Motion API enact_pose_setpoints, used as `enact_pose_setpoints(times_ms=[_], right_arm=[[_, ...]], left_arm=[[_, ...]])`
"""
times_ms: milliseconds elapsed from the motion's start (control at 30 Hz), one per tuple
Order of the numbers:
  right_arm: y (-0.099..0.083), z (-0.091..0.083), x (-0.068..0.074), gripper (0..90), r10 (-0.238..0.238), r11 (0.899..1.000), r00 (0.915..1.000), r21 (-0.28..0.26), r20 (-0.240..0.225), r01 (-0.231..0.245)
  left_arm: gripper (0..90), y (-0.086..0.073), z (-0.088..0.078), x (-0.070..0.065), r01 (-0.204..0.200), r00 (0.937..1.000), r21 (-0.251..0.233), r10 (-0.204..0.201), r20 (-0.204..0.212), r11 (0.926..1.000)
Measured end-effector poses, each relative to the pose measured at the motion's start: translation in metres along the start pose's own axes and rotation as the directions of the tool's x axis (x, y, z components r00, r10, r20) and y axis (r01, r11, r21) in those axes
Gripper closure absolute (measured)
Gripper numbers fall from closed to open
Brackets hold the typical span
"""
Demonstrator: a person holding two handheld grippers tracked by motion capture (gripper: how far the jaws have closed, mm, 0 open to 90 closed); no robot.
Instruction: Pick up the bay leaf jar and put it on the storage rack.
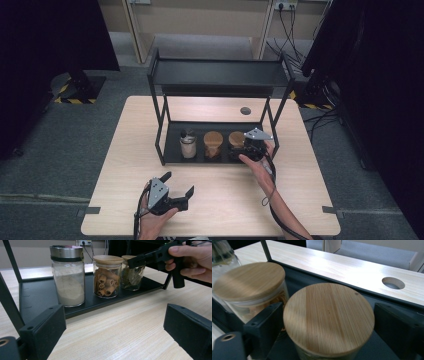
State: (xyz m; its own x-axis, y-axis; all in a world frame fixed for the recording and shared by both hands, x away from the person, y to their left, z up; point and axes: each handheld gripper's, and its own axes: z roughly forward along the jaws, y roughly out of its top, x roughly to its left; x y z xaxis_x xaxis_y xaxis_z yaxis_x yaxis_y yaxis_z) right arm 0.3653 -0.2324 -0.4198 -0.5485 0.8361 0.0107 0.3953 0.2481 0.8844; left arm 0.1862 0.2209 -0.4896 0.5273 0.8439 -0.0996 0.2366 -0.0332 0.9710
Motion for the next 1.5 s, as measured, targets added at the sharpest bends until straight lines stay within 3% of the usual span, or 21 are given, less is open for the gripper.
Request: enact_pose_setpoints(times_ms=[267,1033,1500], right_arm=[[-0.008,-0.014,0.003,3.1,0.043,0.999,0.9991,-0.017,0.002,-0.043],[-0.03,-0.054,0.007,3.1,0.042,0.994,0.997,-0.096,-0.065,-0.048],[-0.04,-0.072,0.013,3.1,0.038,0.99,0.9912,-0.129,-0.127,-0.055]], left_arm=[[3.3,0.0,0.001,0.0,0.0,1.0,0.003,0.0,0.001,1.0],[3.3,0.0,0.001,0.001,0.001,1.0,0.002,-0.001,-0.005,1.0],[3.3,0.0,0.003,0.003,0.012,0.9999,0.006,-0.012,-0.002,0.9999]])
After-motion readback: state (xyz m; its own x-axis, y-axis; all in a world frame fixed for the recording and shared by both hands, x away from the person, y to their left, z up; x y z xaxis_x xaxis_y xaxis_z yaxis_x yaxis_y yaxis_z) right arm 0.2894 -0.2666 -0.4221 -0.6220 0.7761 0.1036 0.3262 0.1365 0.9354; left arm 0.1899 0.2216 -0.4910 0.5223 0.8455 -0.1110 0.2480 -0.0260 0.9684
